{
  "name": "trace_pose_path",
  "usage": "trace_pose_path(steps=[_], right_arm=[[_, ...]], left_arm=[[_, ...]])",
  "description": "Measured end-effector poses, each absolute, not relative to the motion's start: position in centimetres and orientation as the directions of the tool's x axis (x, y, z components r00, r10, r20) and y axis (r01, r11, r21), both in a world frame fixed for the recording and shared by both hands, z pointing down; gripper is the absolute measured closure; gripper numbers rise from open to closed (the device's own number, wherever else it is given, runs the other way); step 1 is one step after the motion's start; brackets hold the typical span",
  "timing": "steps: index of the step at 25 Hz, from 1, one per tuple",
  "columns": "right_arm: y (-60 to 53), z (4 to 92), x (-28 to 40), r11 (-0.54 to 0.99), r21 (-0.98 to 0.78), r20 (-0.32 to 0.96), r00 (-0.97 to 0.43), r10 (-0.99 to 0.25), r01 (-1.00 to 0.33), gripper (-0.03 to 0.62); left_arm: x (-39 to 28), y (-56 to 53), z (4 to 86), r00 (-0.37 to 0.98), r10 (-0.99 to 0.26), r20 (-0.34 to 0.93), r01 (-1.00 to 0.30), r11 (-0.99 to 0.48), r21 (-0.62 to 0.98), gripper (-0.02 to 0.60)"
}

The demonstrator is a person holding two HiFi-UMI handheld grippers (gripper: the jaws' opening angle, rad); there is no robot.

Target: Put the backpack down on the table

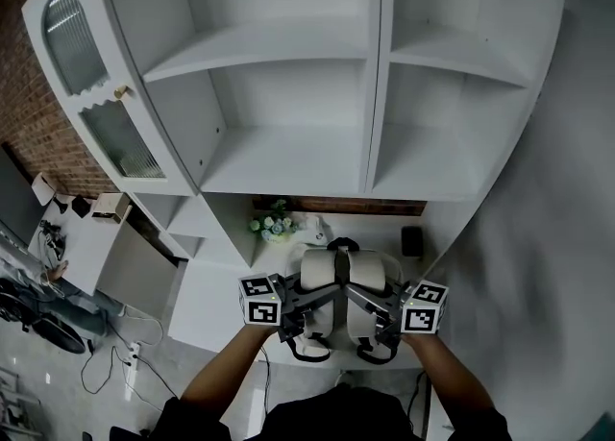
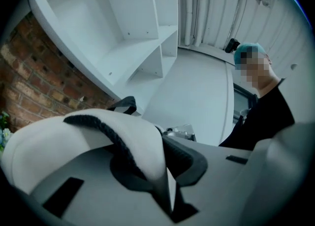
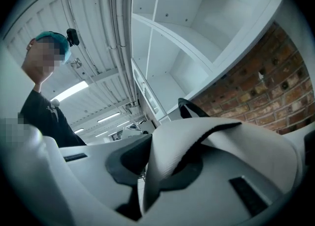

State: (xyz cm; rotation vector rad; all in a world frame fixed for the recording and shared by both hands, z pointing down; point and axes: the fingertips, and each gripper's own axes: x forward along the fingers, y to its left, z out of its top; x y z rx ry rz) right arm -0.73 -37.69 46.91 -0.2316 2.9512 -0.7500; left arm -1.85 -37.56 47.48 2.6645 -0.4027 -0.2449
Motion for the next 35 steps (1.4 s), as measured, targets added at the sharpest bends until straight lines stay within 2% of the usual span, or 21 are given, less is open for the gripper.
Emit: trace_pose_path(steps=[4,15,26,31,35], right_arm=[[-37.7,49.9,-0.9,0.862,-0.492,-0.016,-0.989,-0.149,-0.122,0.545],[-37.5,55.0,-0.5,0.831,-0.542,0.042,-0.992,-0.118,-0.122,0.545],[-38.6,58.8,-0.5,0.808,-0.568,0.062,-0.987,-0.148,-0.157,0.545],[-39.1,59.9,-0.5,0.804,-0.58,0.047,-0.99,-0.131,-0.134,0.545],[-40.3,61.1,0.0,0.816,-0.538,0.086,-0.977,-0.195,-0.21,0.545]], left_arm=[[-1.4,-37.1,52.3,0.949,-0.315,-0.001,-0.282,-0.85,0.445,0.52],[-1.4,-37.5,55.3,0.947,-0.317,-0.049,-0.248,-0.82,0.516,0.52],[-1.4,-38.7,58.6,0.933,-0.36,-0.002,-0.302,-0.786,0.539,0.52],[-1.5,-39.2,59.8,0.931,-0.364,-0.007,-0.294,-0.765,0.573,0.518],[-1.4,-40.0,60.7,0.929,-0.371,0.005,-0.308,-0.762,0.569,0.518]])
